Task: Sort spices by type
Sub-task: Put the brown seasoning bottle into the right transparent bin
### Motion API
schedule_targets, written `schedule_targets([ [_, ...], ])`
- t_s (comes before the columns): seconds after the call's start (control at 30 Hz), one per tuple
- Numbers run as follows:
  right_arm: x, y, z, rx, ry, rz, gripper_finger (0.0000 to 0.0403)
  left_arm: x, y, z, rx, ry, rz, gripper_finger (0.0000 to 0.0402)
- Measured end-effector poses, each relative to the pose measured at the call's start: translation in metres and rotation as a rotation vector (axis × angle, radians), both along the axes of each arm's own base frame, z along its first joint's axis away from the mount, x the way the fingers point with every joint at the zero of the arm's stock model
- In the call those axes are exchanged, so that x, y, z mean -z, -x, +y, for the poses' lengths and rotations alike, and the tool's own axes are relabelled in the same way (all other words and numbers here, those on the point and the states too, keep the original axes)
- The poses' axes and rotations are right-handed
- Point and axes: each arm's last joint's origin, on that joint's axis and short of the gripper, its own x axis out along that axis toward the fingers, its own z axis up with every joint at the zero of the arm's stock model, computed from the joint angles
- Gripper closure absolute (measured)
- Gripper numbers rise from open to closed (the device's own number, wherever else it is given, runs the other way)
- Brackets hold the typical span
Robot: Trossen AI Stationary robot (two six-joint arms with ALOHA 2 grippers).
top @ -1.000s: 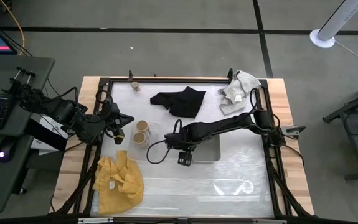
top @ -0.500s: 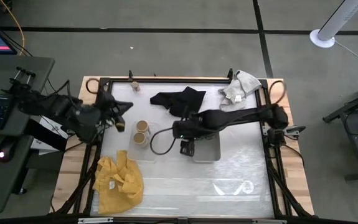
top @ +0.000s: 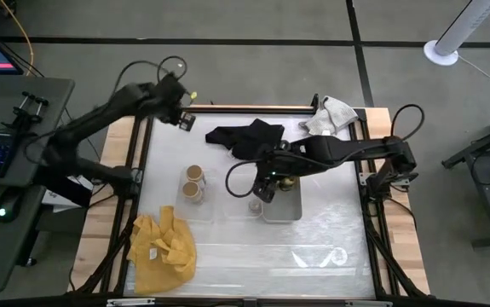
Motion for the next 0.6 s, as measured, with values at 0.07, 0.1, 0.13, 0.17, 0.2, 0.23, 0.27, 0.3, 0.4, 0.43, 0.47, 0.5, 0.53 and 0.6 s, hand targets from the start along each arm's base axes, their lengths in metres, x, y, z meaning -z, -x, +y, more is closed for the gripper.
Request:
schedule_targets([
  [0.07,-0.001,0.004,0.004,0.017,-0.018,0.005,0.0142,0.019,0.001,0.026,-0.032,0.084,0.064,0.0401],
  [0.1,-0.002,0.006,0.007,0.021,-0.027,0.008,0.0142,0.028,0.001,0.036,-0.038,0.116,0.092,0.0401],
  [0.13,-0.002,0.008,0.011,0.022,-0.034,0.015,0.0142,0.035,0.002,0.044,-0.038,0.142,0.115,0.0401],
  [0.17,-0.002,0.01,0.016,0.021,-0.041,0.022,0.0142,0.042,0.001,0.051,-0.035,0.156,0.136,0.0401],
  [0.2,-0.002,0.012,0.021,0.019,-0.046,0.027,0.0142,0.047,0.001,0.057,-0.03,0.164,0.151,0.0401],
  [0.23,-0.002,0.015,0.027,0.022,-0.049,0.033,0.0142,0.052,0.001,0.063,-0.027,0.171,0.161,0.0401],
  [0.27,-0.001,0.017,0.033,0.025,-0.047,0.038,0.0142,0.056,0.001,0.068,-0.024,0.177,0.17,0.0399],
  [0.3,-0.001,0.019,0.038,0.029,-0.045,0.039,0.0142,0.06,0.0,0.072,-0.023,0.18,0.173,0.0396],
  [0.4,0.0,0.025,0.055,0.062,-0.032,0.026,0.0142,0.069,-0.003,0.083,-0.046,0.165,0.165,0.0378],
  [0.43,0.0,0.027,0.06,0.078,-0.025,0.018,0.0142,0.071,-0.004,0.087,-0.061,0.153,0.149,0.0371],
  [0.47,0.0,0.029,0.065,0.097,-0.021,0.005,0.0142,0.072,-0.005,0.091,-0.08,0.141,0.131,0.0364],
  [0.5,-0.001,0.03,0.07,0.117,-0.017,-0.01,0.0142,0.074,-0.006,0.094,-0.1,0.13,0.113,0.0358],
  [0.53,-0.001,0.032,0.074,0.137,-0.014,-0.024,0.0142,0.075,-0.007,0.097,-0.116,0.121,0.095,0.0353],
  [0.6,-0.001,0.036,0.081,0.176,-0.014,-0.05,0.0142,0.077,-0.009,0.103,-0.134,0.099,0.069,0.0344],
])
